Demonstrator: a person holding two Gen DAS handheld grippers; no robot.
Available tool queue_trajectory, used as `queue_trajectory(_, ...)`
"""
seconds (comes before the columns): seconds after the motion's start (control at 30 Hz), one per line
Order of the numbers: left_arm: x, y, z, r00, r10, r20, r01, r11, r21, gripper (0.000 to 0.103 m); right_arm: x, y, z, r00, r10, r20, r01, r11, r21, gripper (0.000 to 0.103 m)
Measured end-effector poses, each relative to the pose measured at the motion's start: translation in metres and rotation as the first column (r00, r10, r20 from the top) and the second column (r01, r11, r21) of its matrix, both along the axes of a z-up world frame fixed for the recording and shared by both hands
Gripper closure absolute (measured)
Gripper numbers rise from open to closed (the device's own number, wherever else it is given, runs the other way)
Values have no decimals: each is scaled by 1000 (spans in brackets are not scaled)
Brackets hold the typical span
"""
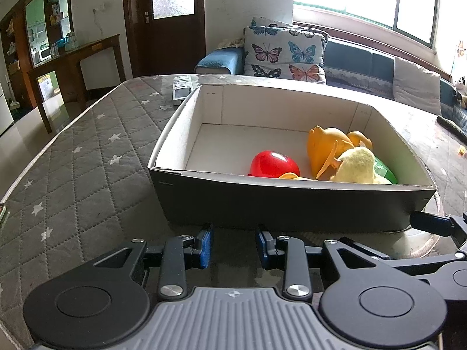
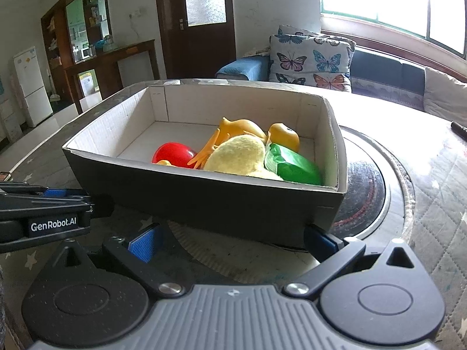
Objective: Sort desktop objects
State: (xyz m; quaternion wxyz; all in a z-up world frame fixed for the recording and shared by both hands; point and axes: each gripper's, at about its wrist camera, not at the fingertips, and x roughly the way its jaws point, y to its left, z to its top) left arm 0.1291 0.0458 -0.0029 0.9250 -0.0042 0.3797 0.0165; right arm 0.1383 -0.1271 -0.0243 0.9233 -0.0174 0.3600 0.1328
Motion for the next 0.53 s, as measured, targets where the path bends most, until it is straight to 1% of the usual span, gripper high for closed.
queue_trajectory(0.3,2,-3,-1,1000,0,-5,0,1000,3,70,1,-1,-2,1000,-1,-6,1,1000,1,0)
queue_trajectory(0.53,1,-5,3,1000,2,19,-2,1000,12,70,0,-2,-1,1000,-4,-1,4,1000,1,0)
